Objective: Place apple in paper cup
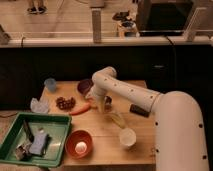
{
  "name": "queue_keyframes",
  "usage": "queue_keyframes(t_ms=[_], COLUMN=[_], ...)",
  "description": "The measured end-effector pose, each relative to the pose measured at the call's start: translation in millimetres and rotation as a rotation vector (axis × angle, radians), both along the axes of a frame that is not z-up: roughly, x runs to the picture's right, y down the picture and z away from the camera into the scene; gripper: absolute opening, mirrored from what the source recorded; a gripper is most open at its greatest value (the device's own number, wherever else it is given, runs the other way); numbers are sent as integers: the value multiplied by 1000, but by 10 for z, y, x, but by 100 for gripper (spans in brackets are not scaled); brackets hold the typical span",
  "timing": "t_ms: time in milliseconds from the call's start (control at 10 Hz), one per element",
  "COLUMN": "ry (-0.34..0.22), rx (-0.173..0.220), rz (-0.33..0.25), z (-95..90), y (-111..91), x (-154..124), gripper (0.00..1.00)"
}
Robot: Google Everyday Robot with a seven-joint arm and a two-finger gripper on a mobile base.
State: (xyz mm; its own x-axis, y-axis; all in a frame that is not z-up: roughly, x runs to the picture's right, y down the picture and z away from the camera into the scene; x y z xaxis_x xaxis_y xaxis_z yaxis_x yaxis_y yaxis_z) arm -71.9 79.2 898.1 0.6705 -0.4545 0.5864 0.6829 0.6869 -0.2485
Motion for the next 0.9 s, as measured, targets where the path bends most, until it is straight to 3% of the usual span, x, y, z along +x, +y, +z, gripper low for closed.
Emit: queue_keyframes(t_ms=[400,500,900], ry=[1,3,3], rx=[9,1,-15], rz=[-37,-44,-71], z=[120,161,270], y=[-57,-35,37], x=[-15,13,53], gripper=[80,75,35])
